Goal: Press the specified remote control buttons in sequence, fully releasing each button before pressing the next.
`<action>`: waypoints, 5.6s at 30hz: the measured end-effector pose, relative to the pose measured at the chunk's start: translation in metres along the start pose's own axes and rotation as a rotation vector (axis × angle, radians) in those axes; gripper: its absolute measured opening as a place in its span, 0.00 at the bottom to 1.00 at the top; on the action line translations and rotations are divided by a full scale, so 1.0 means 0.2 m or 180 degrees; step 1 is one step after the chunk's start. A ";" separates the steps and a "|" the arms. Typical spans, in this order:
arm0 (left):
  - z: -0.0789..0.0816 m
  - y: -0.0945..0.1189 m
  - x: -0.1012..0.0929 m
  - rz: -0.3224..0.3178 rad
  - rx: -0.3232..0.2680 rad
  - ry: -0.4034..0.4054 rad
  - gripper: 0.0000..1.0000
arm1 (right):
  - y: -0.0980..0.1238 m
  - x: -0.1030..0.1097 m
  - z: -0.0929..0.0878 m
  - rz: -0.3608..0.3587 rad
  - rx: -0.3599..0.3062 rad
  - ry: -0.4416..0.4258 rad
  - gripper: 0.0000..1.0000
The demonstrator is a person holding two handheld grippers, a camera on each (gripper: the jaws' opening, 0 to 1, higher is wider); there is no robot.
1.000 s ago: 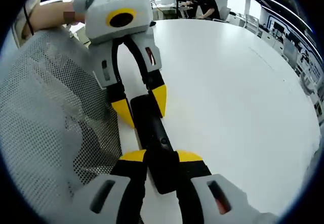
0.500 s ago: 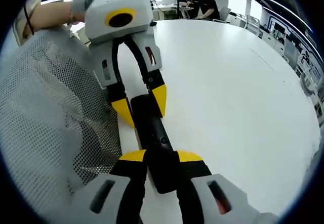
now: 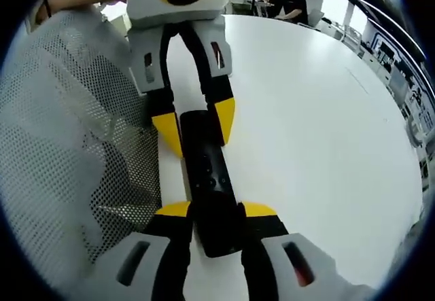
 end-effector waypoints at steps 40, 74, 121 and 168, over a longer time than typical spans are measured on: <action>0.26 0.20 0.25 0.0710 -0.0974 0.1039 1.00 | -0.02 -0.04 0.00 -0.0029 -0.0084 -0.0144 0.25; 0.19 0.75 0.17 0.1633 -0.1554 0.1239 1.00 | -0.03 -0.05 0.02 -0.0040 -0.0149 -0.0195 0.25; -0.01 0.82 0.01 0.2363 -0.1396 0.1460 1.00 | -0.04 -0.18 0.07 0.0182 -0.0074 -0.0428 0.24; -0.05 0.78 0.02 0.2327 -0.1134 0.1442 1.00 | -0.07 -0.86 0.15 -0.0034 0.0202 -0.0031 0.24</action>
Point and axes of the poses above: the point that each gripper's makers call its tool centre point, and the gripper's own axes: y roughly backward along the fingers, x roughly to its left, z roughly out of its top, the point moved 4 cm from there along y, roughly backward along the fingers, and after that the axes turned 11 degrees about x, right-handed, at the moved point
